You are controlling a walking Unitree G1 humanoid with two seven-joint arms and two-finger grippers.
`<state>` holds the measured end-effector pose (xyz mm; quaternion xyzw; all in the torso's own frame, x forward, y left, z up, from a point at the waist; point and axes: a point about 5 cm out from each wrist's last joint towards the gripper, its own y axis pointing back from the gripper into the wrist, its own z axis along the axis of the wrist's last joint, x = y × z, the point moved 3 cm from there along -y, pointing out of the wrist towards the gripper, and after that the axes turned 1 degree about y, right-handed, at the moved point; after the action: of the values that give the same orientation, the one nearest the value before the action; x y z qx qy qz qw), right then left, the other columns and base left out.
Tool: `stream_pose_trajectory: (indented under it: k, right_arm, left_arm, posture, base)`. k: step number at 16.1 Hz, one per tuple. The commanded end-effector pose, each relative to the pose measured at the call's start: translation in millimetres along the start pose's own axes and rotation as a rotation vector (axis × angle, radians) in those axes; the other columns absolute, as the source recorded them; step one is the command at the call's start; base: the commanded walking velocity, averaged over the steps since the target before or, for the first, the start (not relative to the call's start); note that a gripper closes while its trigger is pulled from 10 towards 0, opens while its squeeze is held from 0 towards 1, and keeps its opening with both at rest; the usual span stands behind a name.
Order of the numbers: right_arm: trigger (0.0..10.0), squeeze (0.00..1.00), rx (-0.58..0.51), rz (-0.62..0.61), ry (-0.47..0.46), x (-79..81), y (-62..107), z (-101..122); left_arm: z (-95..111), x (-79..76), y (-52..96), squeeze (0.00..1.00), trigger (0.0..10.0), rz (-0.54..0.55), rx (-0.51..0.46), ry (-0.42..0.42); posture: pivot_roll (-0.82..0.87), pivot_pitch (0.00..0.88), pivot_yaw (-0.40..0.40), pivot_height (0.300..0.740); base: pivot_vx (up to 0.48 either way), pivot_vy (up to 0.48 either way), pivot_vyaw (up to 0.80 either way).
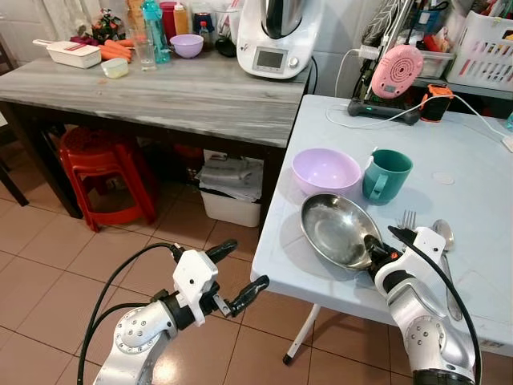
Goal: Setting the table
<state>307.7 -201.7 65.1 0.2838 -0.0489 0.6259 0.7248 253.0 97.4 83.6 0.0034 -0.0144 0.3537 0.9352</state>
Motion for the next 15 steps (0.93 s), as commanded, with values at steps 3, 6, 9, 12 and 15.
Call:
stream_pose_trajectory:
  k: [3,6,9,12,15]
  right_arm:
    - [10.0,0.00,-0.006,-0.028,0.098,5.5,4.9,1]
    - [10.0,0.00,-0.122,0.073,0.191,21.9,13.6,8]
    - [10.0,0.00,-0.056,0.097,0.028,26.6,18.6,-4]
    - [10.0,0.00,-0.101,0.064,0.052,25.8,17.9,3]
    - [10.0,0.00,-0.143,0.036,0.150,26.5,18.8,8]
  left_arm:
    - [-1,33.5,-0.7,0.00,10.0,0.251,0.020,0.012]
    - [-4,45.9,-2.6,0.00,10.0,0.375,0.019,0.054]
    - [-6,47.0,-5.6,0.00,10.0,0.395,0.018,0.060]
    - [-5,54.7,-5.9,0.00,10.0,0.437,0.012,0.047]
    - [-6,59.9,-5.6,0.00,10.0,0.464,0.008,0.070]
  posture:
    - [-0.02,0.000,-0.017,0.740]
    - [-0.02,0.000,-0.019,0.740]
    - [-0.01,0.000,-0.020,0.740]
    - [-0.01,0.000,-0.023,0.740]
    - [-0.02,0.000,-0.022,0.740]
  base:
    - [0.000,0.000,0.00]
    - [0.000,0.000,0.00]
    - [0.000,0.000,0.00]
    - [0.000,0.000,0.00]
    - [0.000,0.000,0.00]
